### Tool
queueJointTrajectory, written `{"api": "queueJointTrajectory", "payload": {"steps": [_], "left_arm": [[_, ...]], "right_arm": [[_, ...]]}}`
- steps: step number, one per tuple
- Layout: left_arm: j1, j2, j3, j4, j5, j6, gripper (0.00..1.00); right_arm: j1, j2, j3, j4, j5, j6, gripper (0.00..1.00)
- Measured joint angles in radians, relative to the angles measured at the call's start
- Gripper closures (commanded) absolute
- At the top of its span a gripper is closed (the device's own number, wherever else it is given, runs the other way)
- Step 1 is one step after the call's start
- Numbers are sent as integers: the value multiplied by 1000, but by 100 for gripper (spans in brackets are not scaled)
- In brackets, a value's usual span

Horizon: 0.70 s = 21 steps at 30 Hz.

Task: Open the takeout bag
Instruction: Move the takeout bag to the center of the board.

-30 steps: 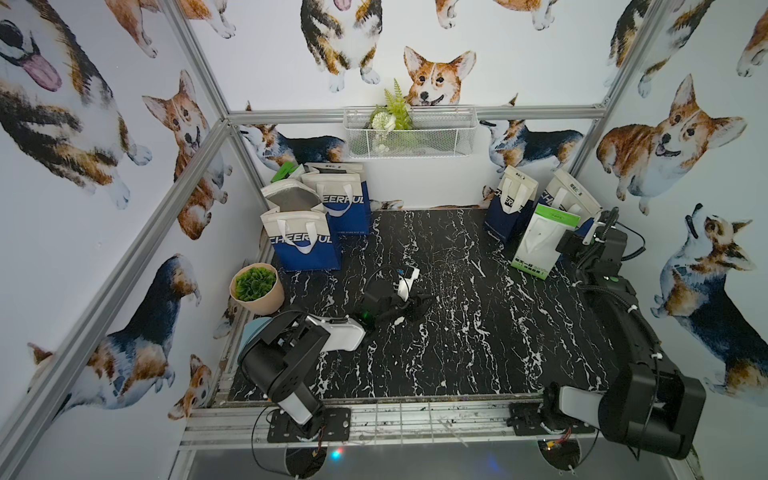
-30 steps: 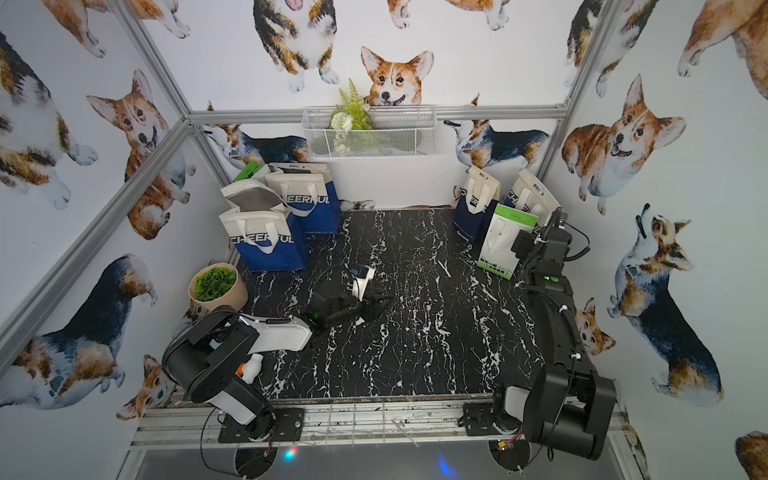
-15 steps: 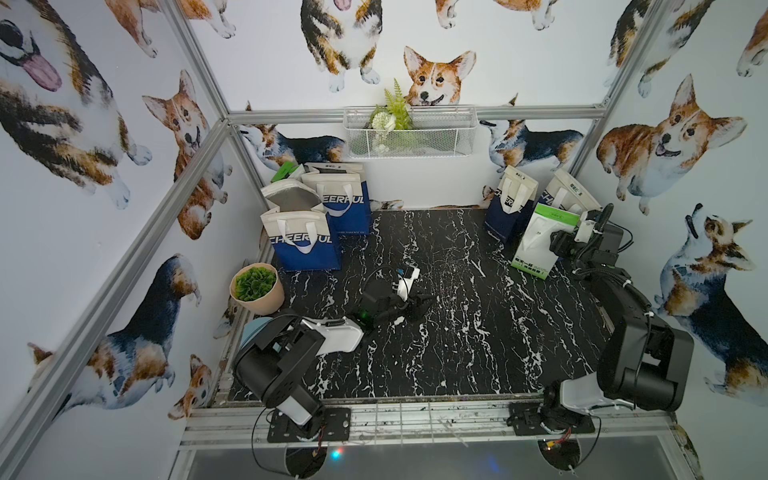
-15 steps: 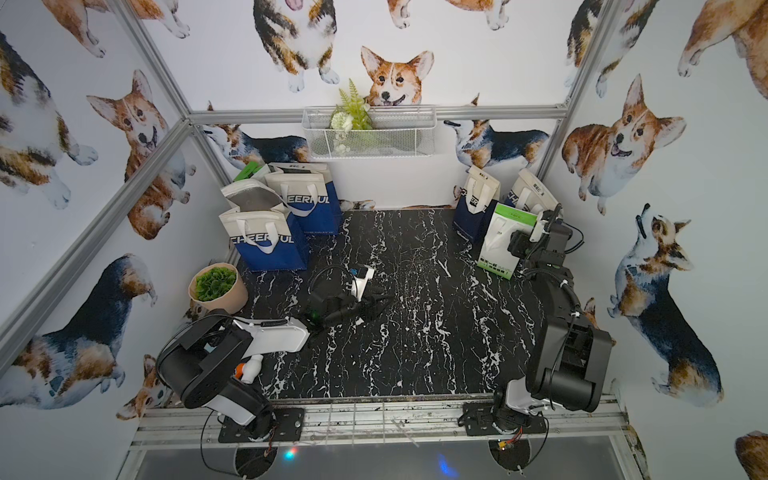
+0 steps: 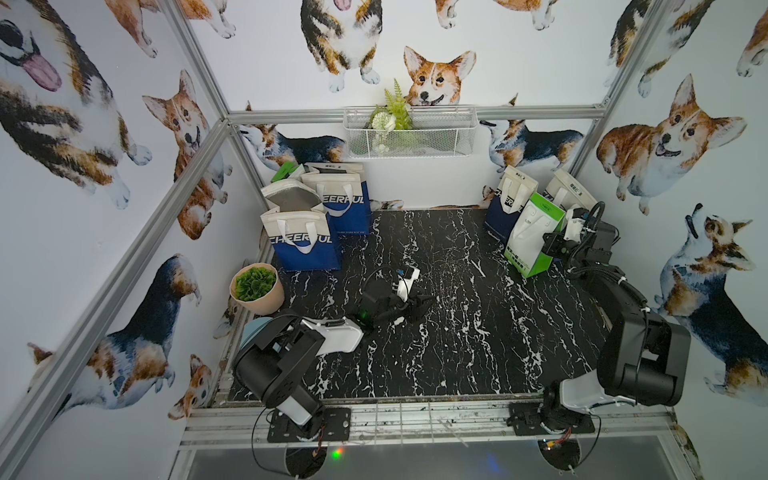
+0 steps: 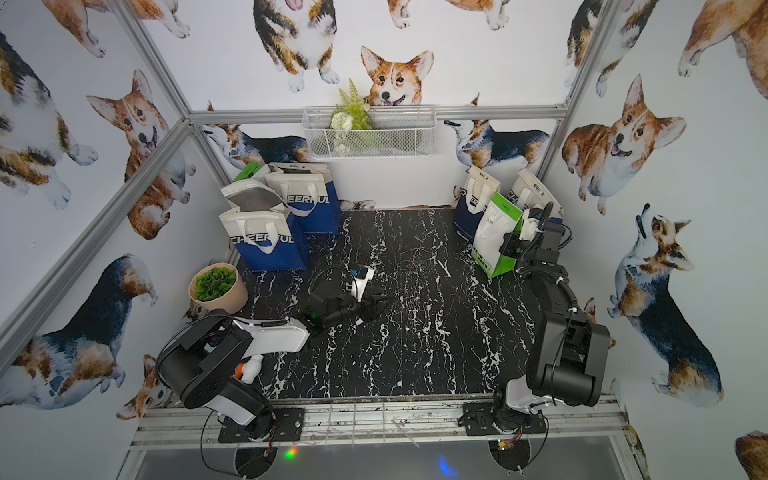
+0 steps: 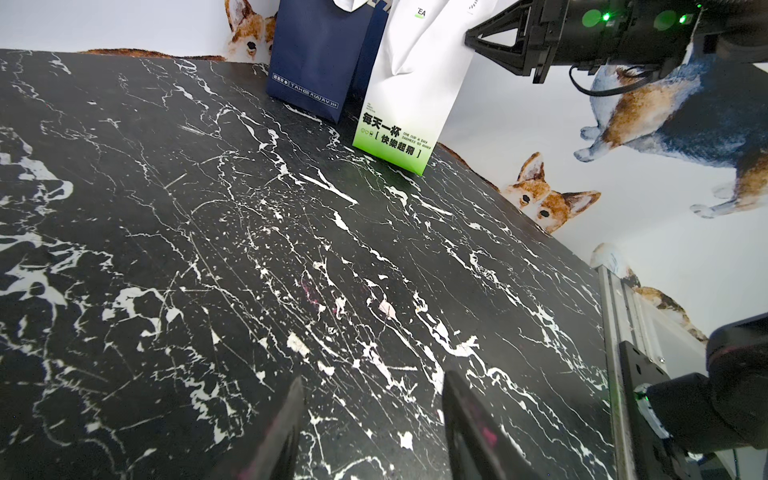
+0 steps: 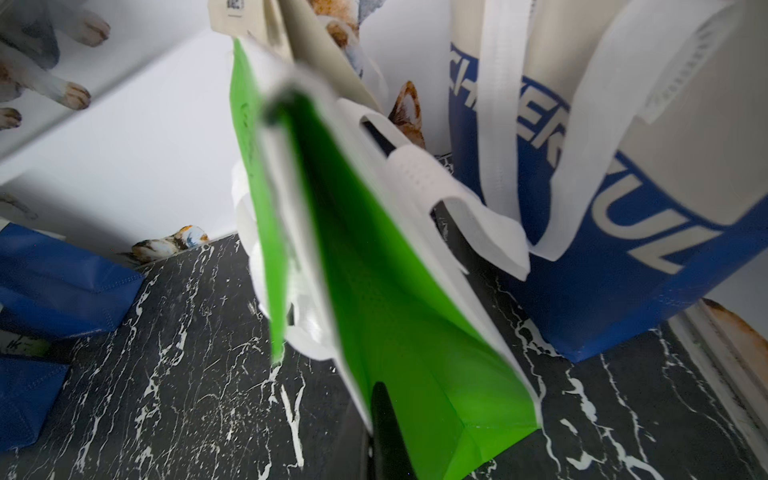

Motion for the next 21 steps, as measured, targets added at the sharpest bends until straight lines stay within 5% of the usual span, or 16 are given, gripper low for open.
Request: {"api": "queueJointTrajectory", "payload": {"steps": [21], "left_arm": [[0,-161,-81,-82,-79,53,45]], "right_arm": [[291,-235,-121,-128,-1,-40,100]]}}
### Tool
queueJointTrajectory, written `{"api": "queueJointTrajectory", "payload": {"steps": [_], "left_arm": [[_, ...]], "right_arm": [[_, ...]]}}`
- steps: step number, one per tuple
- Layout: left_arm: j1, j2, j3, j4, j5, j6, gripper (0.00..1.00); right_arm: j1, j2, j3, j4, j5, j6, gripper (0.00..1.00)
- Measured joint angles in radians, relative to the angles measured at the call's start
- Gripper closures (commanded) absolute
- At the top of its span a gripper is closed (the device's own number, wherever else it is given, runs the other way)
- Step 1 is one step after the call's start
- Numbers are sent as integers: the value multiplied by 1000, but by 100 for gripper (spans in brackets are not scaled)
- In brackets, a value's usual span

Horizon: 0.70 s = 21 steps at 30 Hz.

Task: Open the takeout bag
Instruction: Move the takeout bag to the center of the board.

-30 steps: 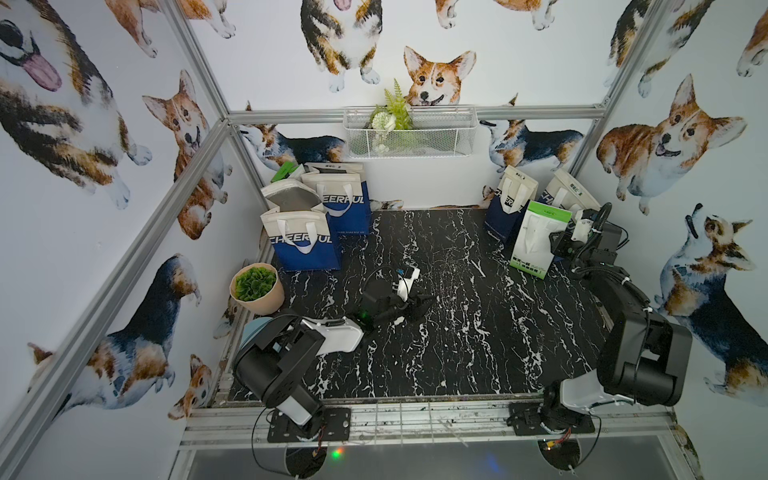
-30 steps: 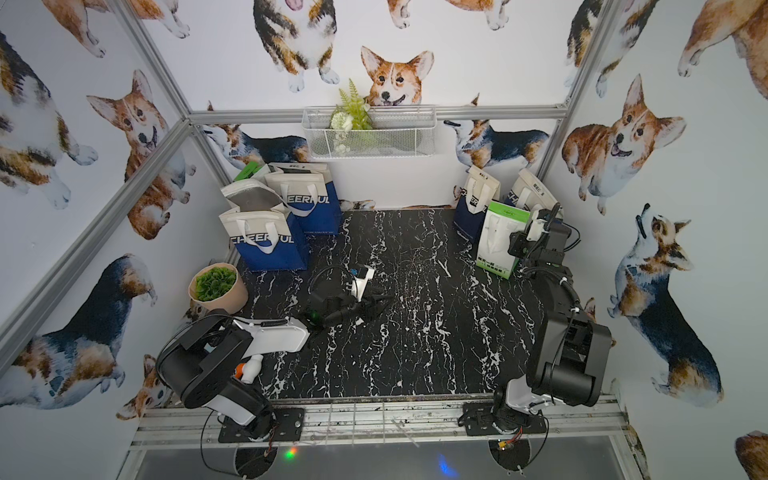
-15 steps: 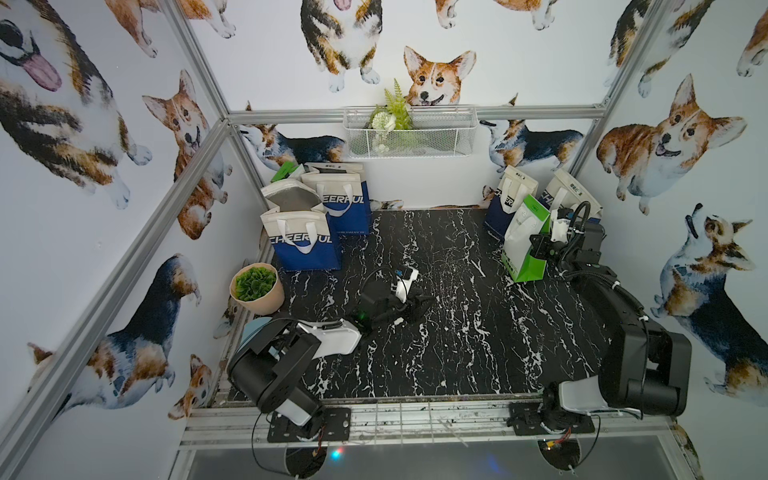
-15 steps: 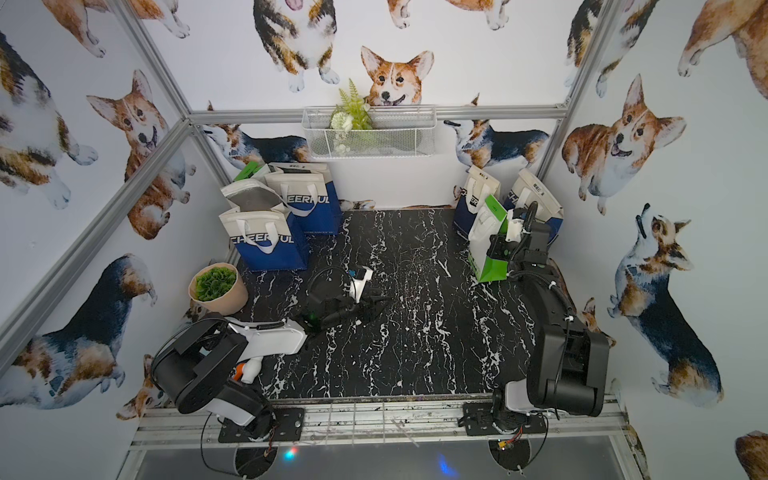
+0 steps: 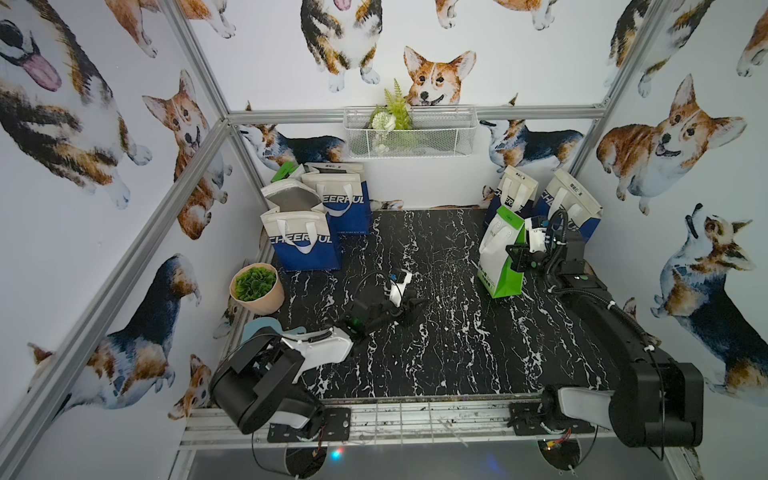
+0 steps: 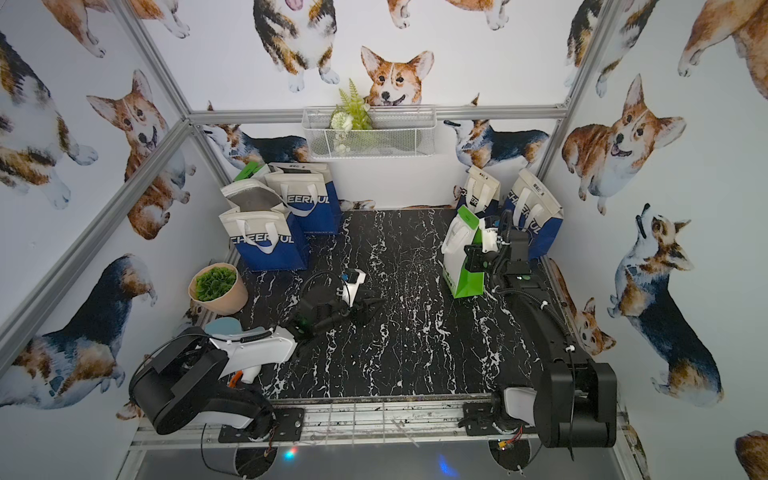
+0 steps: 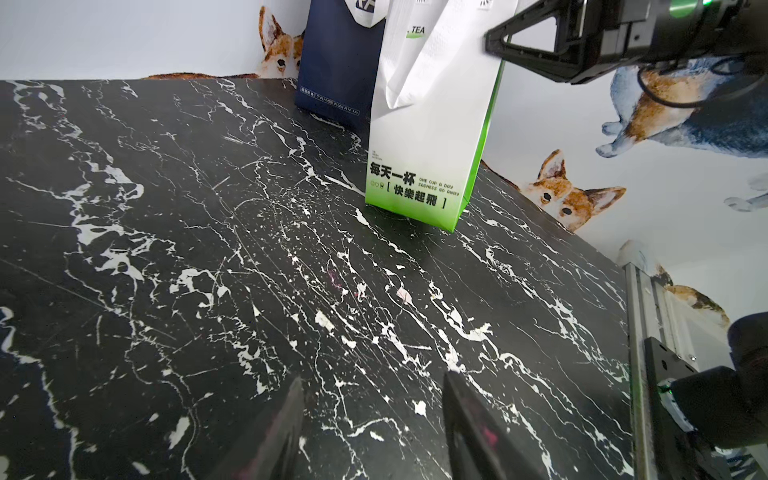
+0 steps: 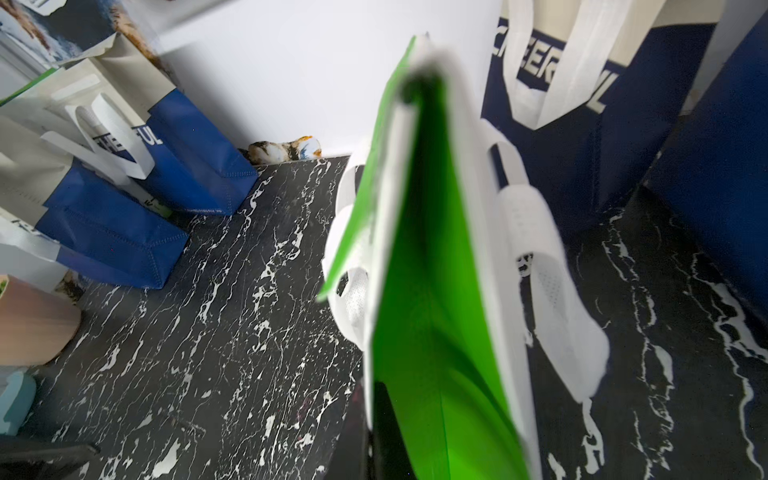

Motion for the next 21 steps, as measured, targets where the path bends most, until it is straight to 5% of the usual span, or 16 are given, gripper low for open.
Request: {"api": "queueJointTrajectory", "payload": {"steps": [21], "left_arm": [[0,-177,-83,-66,-82,37,38]], "right_arm": [[368,-81,-48,-66,-49,-39,100]]}}
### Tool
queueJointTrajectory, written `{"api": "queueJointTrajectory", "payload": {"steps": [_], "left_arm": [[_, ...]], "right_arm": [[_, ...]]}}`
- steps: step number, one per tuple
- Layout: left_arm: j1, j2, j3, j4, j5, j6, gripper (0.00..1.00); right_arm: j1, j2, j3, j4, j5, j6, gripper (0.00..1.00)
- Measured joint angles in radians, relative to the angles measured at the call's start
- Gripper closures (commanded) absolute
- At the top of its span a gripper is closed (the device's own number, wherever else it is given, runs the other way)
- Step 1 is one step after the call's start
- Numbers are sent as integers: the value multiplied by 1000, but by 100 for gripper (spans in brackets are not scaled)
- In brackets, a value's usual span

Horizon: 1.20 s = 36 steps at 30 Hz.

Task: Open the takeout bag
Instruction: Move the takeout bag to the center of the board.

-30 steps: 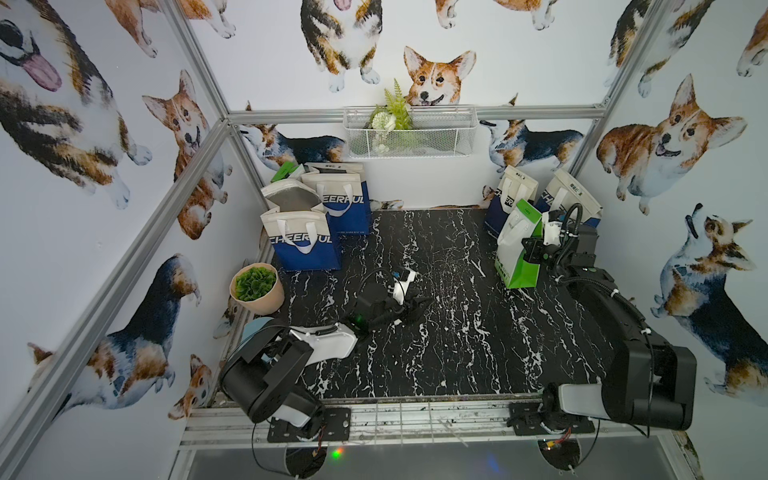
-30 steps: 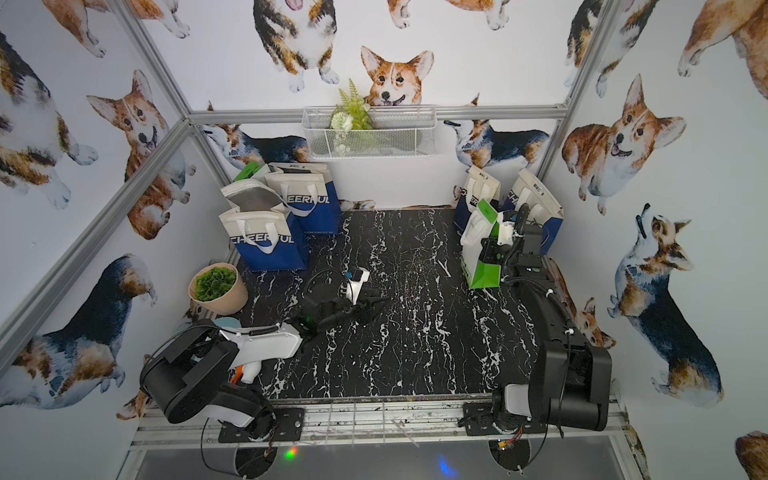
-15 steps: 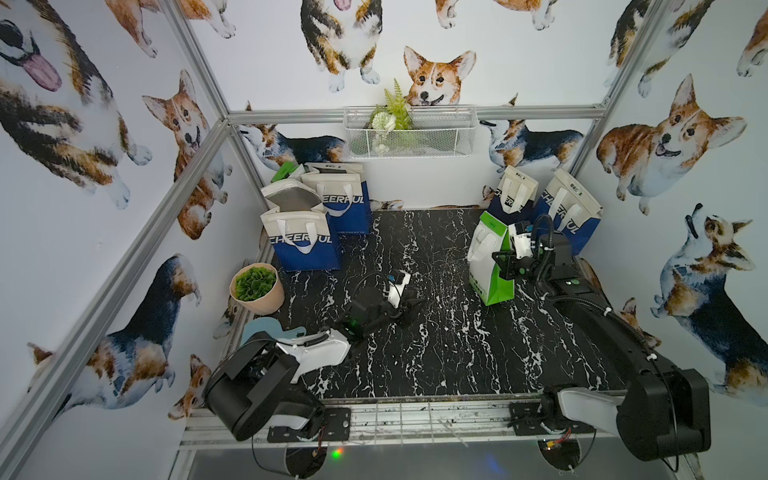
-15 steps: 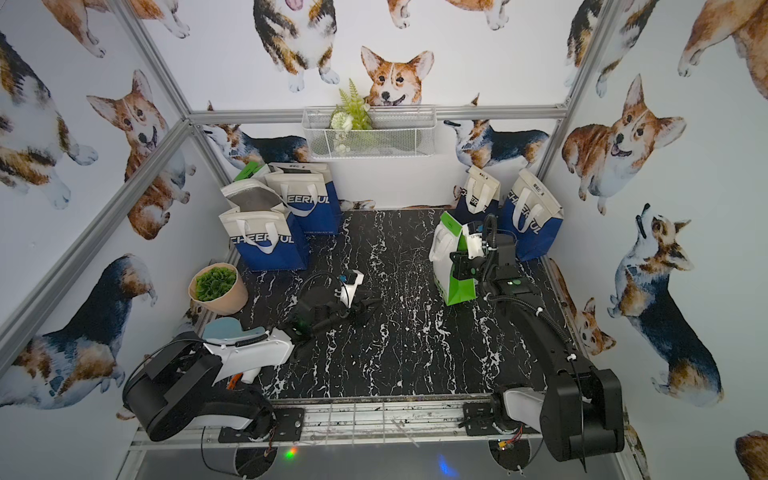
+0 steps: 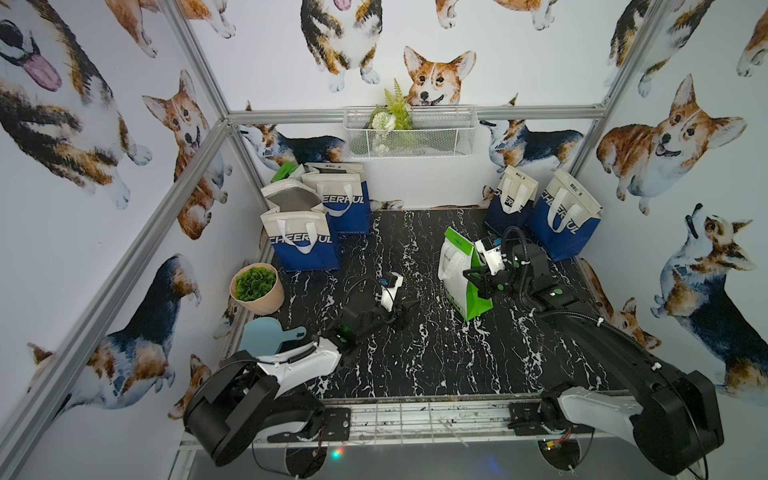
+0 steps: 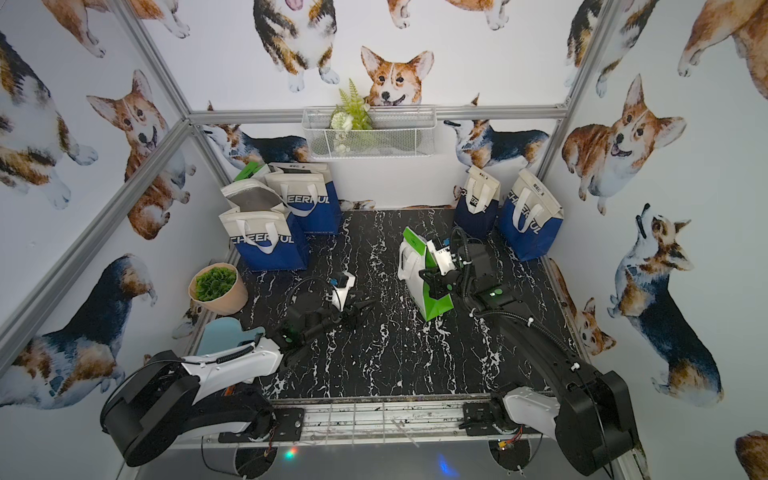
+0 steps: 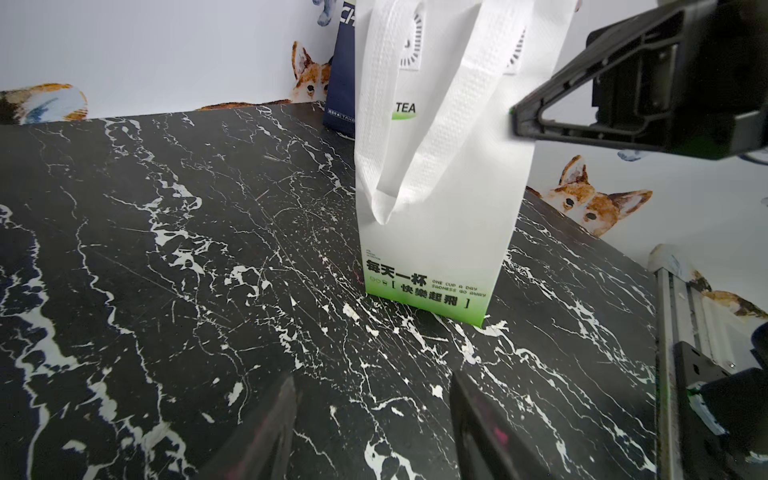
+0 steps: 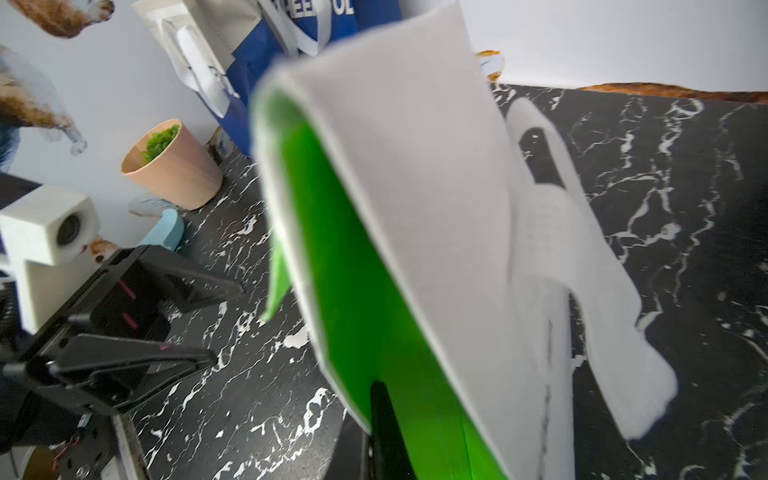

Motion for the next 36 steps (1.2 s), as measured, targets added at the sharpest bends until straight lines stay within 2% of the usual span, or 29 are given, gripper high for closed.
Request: {"api": "queueJointTrajectory", "payload": {"steps": [14,20,23,25,27,29,36], "left_arm": [[0,-37,-27,35,68,12,37],[-1,-20,-39,87,134,15,28],[-2,39,-32,129,187,14,27],[-3,112,-11,174,234,14,27],[-3,178,7,223,279,6,27],[-3,228,17,273,319,0,27],[-3,329,85,347,371,8,28]], "right_arm": [[37,-156,-146,18,-124,-8,100],[37,-189,-176,19,-110,-10,100],[37,-222,-199,16,-76,-10,87],[37,-255,-214,-1,-35,-7,82],[37,-282,-222,-22,14,-6,71],[37,-304,-227,-40,66,5,64],[37,-353,-237,-105,232,43,58]]}}
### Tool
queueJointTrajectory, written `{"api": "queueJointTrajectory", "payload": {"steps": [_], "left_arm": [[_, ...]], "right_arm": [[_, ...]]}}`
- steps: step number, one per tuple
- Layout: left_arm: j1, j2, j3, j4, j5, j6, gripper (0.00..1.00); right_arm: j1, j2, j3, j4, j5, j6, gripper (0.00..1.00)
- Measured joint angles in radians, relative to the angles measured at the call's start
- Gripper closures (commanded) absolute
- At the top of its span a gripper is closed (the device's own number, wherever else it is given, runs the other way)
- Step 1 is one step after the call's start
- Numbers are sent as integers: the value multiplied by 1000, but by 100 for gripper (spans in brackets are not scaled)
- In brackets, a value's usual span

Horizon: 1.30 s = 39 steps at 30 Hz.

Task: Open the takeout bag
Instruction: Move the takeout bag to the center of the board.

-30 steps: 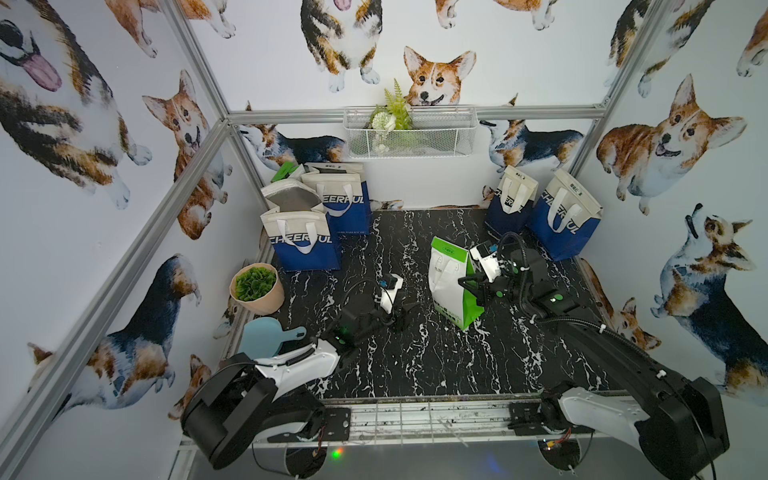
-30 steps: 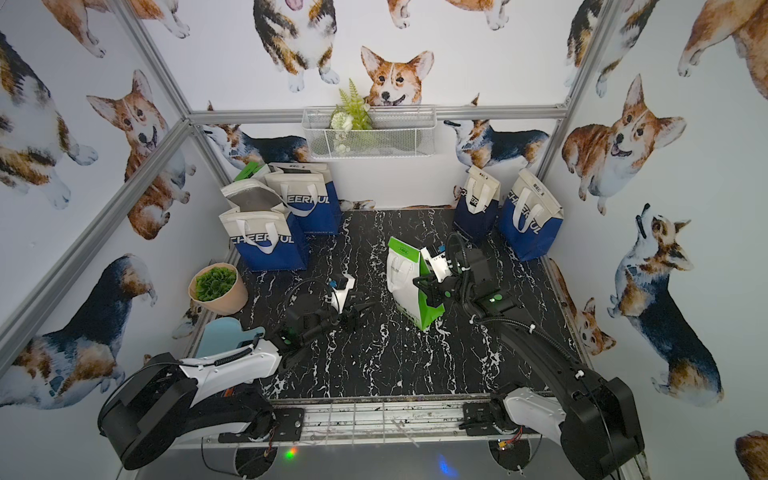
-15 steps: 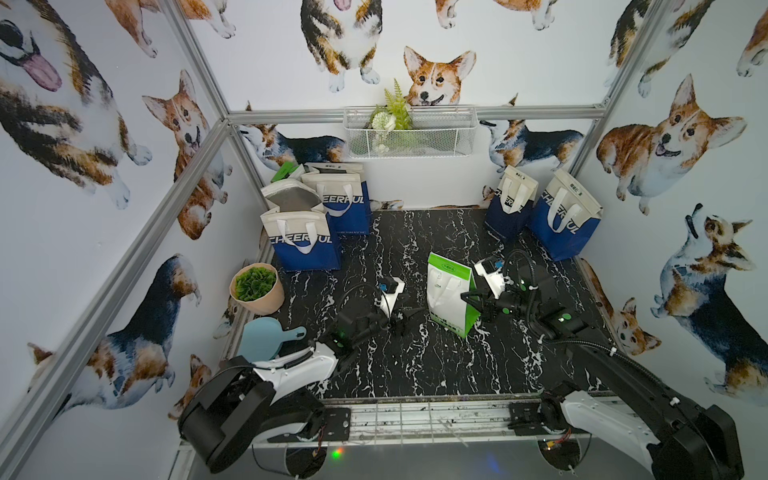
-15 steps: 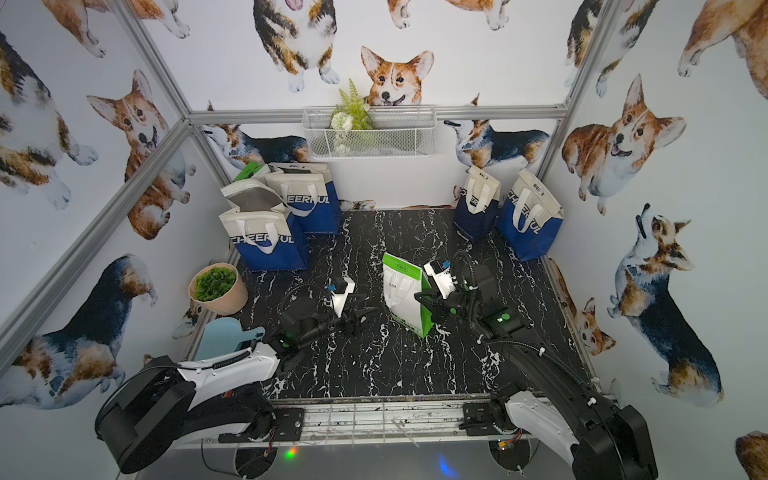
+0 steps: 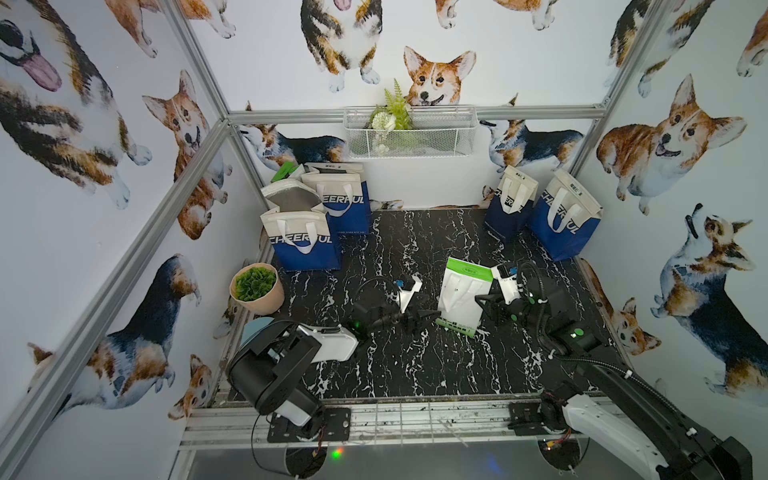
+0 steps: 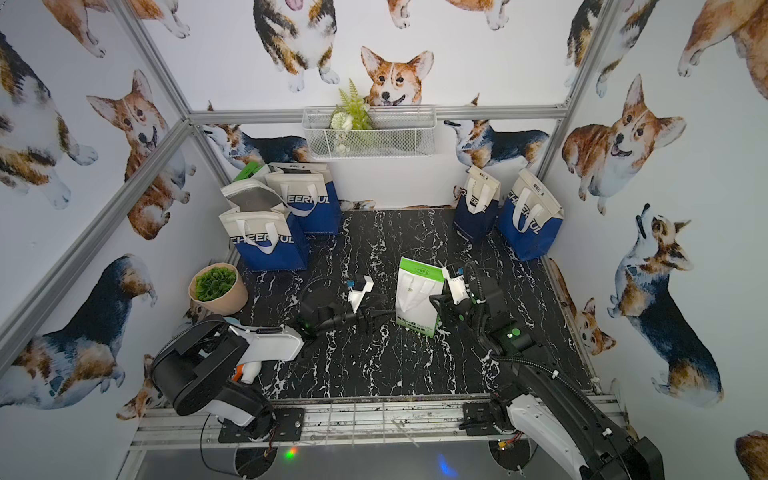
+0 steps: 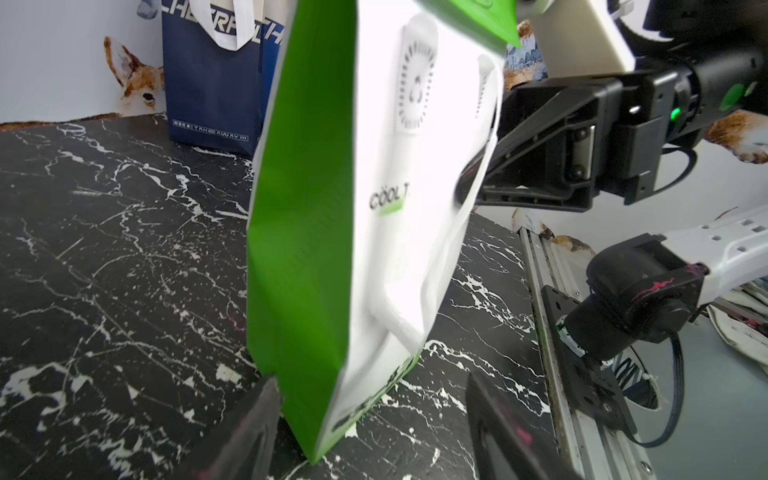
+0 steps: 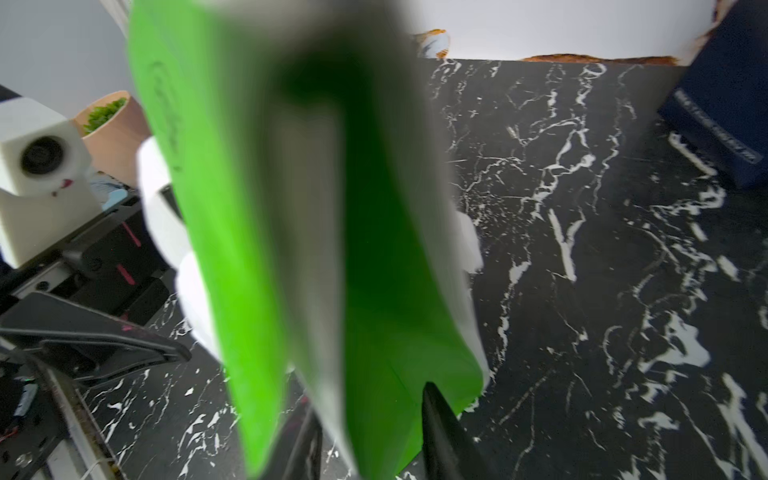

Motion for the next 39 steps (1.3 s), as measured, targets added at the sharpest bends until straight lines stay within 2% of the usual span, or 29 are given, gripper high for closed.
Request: {"api": "queueJointTrajectory", "payload": {"steps": [7,13,19,23,26,29,39], "left_arm": [[1,135,83,51,36,-18,37],[-3,264,96,222,95,-110,44],[-35,294,101,302,105,-144,49],[-58,314,119,327,99,-147,53],[-65,322,124,333,87,-147,52],[-70,320,121,333,63,-146,47],[-124,273,112,301,-59,-96,47]], "right_arm": [[0,-108,-21,-67,87,50,58],[0,-208,-17,-134,91,80,58],[0,-294,-23,-147,66,95,58],[0,-302,-23,-148,56,97,58],[0,-305,-16,-150,45,98,58],[0,-311,-13,-150,32,98,58],[0,-311,-9,-157,31,98,58]]}}
